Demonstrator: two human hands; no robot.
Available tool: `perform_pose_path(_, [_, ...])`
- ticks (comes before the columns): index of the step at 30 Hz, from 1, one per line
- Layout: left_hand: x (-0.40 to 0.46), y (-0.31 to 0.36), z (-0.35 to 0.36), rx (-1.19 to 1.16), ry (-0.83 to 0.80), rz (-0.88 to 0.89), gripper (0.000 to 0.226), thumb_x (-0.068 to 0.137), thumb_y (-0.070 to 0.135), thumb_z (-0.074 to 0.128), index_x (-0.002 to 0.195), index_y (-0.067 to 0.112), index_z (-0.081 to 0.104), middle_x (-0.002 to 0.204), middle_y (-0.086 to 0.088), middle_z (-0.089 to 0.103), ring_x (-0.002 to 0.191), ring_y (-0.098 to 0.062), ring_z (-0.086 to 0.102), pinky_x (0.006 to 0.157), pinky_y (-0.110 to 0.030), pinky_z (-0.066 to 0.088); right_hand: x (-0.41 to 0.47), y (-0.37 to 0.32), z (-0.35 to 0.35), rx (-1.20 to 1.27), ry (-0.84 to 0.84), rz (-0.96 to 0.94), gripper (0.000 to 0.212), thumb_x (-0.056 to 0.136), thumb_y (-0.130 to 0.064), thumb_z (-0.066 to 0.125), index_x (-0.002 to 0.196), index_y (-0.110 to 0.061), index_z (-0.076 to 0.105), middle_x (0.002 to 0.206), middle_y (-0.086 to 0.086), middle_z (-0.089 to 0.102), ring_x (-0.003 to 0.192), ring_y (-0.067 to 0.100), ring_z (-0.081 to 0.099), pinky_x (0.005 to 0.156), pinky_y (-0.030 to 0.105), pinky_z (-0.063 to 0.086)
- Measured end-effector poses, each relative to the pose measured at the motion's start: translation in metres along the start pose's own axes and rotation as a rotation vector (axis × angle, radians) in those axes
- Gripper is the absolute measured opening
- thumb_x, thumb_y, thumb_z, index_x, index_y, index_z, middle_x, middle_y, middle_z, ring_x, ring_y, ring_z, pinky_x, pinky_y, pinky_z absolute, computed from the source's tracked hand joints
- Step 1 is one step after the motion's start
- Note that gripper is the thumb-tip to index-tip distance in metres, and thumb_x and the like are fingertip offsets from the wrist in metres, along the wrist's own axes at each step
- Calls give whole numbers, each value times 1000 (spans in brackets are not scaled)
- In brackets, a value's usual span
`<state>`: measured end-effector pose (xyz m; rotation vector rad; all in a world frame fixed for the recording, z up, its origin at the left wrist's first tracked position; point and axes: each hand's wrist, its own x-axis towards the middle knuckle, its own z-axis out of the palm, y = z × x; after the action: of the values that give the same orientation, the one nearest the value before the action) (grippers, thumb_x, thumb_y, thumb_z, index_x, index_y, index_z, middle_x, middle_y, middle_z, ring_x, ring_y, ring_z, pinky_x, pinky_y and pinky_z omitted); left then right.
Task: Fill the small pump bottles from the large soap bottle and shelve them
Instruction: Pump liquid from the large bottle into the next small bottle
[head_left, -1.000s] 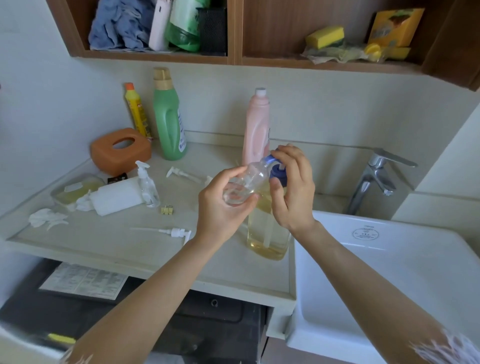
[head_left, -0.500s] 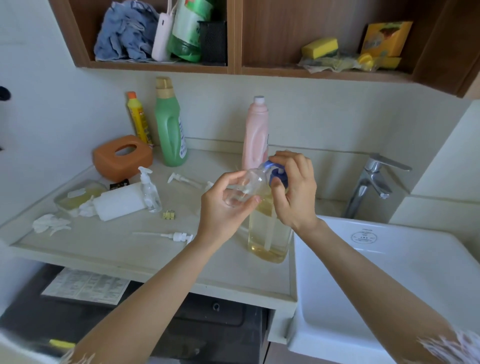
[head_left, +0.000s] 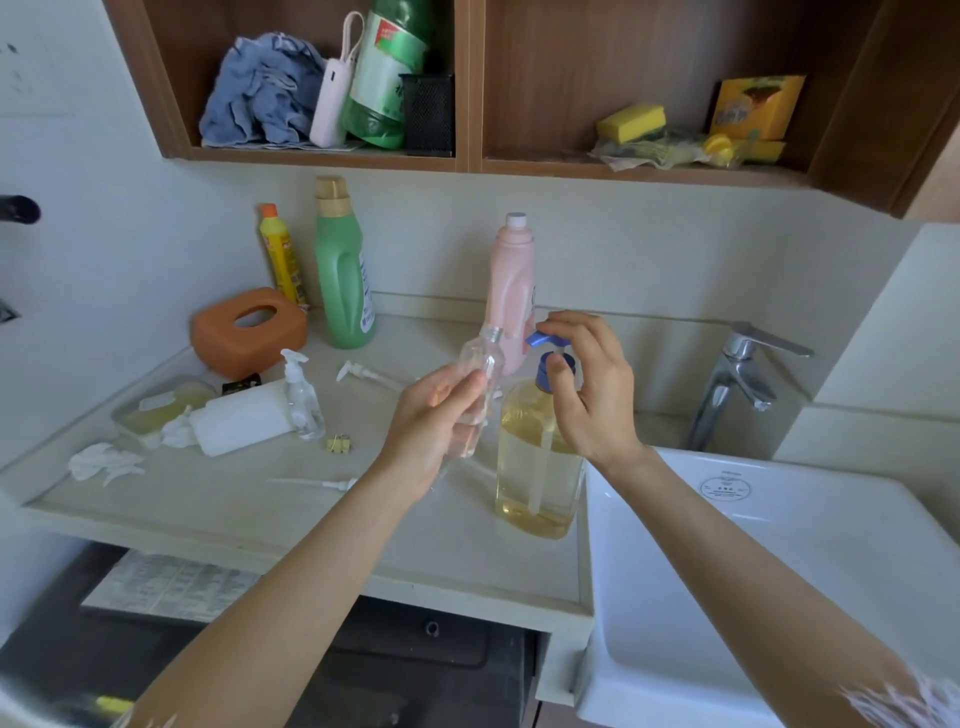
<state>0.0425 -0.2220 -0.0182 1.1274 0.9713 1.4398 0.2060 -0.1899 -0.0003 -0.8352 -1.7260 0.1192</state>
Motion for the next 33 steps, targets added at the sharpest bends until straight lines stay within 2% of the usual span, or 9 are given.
perform_pose_path(3, [6,19,-8,-61,-79,27,16,82,29,67,95,23,74,87,4,73,77,-12,67,63,-27,53,2,0,1,-2,15,2,34,86,-17,40,98,-2,69,108,13,63,100,26,58,80,0,34])
perform_pose_path(6, [9,41,-14,-153,-166,41,32,83,28,61,113,17,65,99,0,74,90,-11,69,67,-28,56,1,0,2,-1,15,2,34,86,-17,40,98,-2,69,108,12,63,101,27,58,79,0,35])
perform_pose_path(10, [5,68,-7,149,-65,239,53,76,18,76,124,11,56,114,-5,68,110,-19,63,95,-30,50,0,0,3,3,14,-2,34,86,-17,40,98,-3,68,109,12,62,104,30,57,79,0,35])
perform_pose_path(12, [1,83,-5,135,-84,261,46,74,15,77,117,13,60,103,-1,71,103,-18,66,91,-30,51,0,0,2,2,12,-1,34,86,-17,40,98,-3,68,110,11,62,104,29,57,79,0,35])
perform_pose_path(14, [-3,97,-5,44,-199,219,32,77,13,69,109,16,64,96,2,73,93,-17,68,85,-31,54,-1,1,2,-2,7,1,34,86,-17,40,99,-4,68,110,10,62,104,29,57,80,1,36])
perform_pose_path(20, [-16,123,5,114,-229,280,34,76,17,72,109,15,63,94,4,74,89,-14,69,78,-25,54,-3,1,2,1,-10,8,34,86,-15,41,105,-3,67,116,10,59,109,27,55,79,2,36])
perform_pose_path(25, [-17,121,3,47,-190,263,32,74,17,74,105,16,65,94,2,74,92,-16,69,90,-40,50,-4,0,-1,-33,-32,2,31,86,-7,45,107,-3,67,117,10,59,111,26,54,82,0,33])
perform_pose_path(29, [-16,99,0,163,-107,299,43,63,31,81,103,22,66,96,10,74,96,-9,68,81,-24,54,-2,0,-5,-38,-63,-12,31,88,-8,44,107,-4,68,119,10,60,115,26,53,84,1,33])
perform_pose_path(33, [-15,45,0,456,56,330,32,76,14,79,96,32,62,93,17,66,80,8,64,71,-8,47,-2,0,-7,-49,-73,-12,30,88,-6,45,108,-4,68,119,9,61,118,26,52,86,2,33])
